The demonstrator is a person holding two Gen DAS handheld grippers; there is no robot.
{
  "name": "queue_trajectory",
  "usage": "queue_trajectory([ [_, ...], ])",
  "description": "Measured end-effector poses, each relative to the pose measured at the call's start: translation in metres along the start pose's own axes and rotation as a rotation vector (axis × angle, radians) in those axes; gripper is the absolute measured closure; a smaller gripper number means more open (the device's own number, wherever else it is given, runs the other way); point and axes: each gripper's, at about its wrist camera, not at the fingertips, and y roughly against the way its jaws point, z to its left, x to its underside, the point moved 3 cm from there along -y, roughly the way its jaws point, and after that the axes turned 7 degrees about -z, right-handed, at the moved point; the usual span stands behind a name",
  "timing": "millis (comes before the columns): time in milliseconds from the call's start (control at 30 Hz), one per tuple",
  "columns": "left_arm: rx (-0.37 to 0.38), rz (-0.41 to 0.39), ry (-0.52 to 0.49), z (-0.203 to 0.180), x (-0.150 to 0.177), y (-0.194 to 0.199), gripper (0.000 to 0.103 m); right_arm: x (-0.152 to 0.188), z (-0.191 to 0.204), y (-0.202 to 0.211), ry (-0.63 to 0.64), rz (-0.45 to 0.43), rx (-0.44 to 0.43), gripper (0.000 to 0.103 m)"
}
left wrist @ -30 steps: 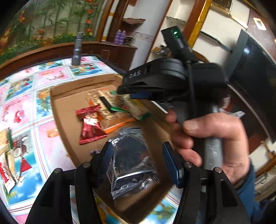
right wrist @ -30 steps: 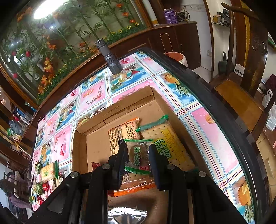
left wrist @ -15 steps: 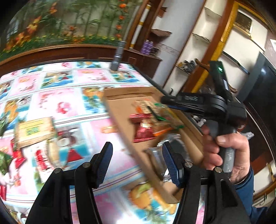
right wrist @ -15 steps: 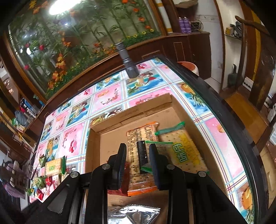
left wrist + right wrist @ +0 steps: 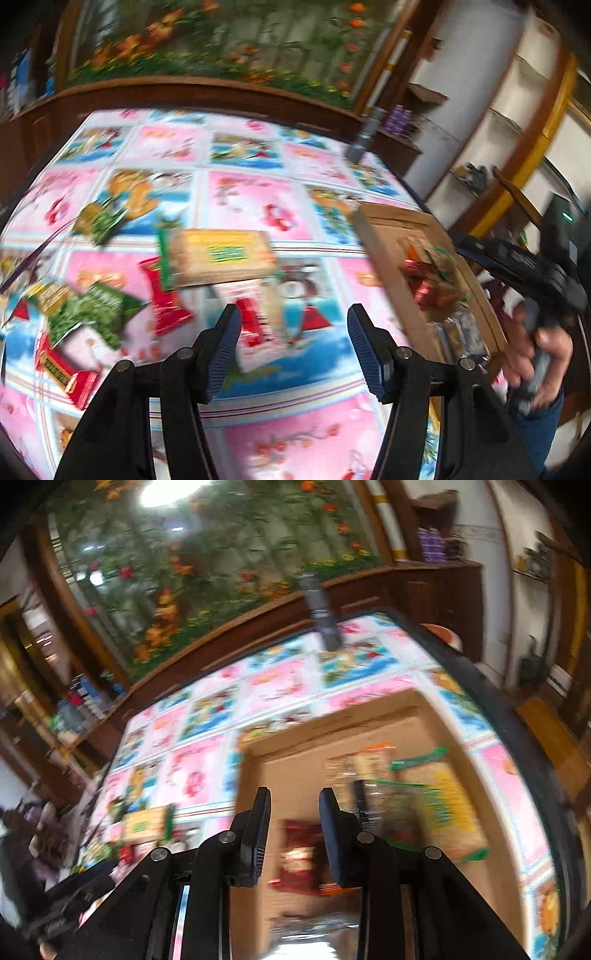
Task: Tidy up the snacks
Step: 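Withdraw both grippers and grasp a red-and-white packet with the left gripper, then grasp a WEIDAN cracker pack with the right gripper while the left holds the red packet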
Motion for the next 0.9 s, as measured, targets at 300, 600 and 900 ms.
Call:
queue_trajectory([
  [300, -0.113, 0.066, -0.003, 0.007, 0.009, -0.028, 0.044, 0.04, 0.088, -0.01, 0.181, 0.056, -0.195, 0.073],
  [600, -0.202, 0.096, -0.083, 0.0, 0.016, -0.056, 0.052, 0.045, 0.091, -0.01, 0.193, 0.063, -0.195, 0.072],
  [900, -0.232, 0.093, -0.091, 0.008, 0.019, -0.047, 0.081, 0.046, 0.092, -0.01, 0.2, 0.063, -0.195, 0.072],
])
